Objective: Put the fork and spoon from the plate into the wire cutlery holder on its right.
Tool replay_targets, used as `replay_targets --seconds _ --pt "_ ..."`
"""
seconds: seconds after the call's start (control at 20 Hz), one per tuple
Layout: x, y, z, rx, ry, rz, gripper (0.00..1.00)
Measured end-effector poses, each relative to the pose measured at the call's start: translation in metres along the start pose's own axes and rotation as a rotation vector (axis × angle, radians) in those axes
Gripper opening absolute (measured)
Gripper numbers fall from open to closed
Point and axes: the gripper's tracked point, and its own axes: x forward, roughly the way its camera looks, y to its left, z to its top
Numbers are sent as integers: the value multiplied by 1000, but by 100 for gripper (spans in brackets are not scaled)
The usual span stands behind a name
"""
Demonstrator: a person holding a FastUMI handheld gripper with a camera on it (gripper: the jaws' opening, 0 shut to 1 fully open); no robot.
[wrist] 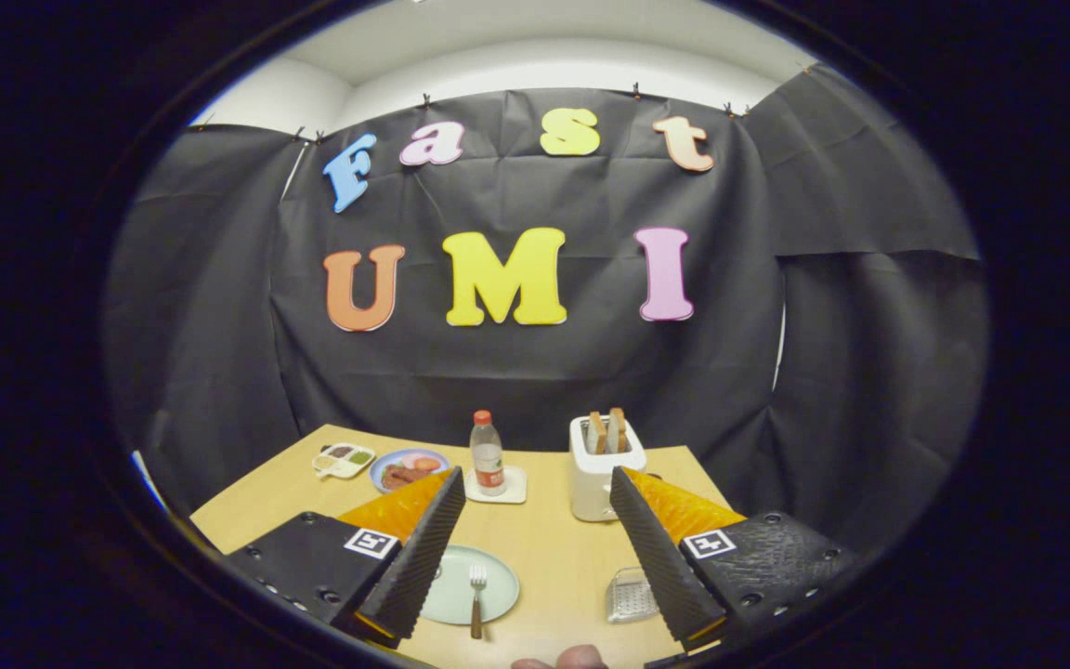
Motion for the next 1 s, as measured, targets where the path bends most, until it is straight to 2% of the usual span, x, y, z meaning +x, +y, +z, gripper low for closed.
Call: replay_targets --seconds 0.5,1.0 --pt "53 51 -117 -58 253 71 95" --pt "87 79 -243 -93 567 106 96"
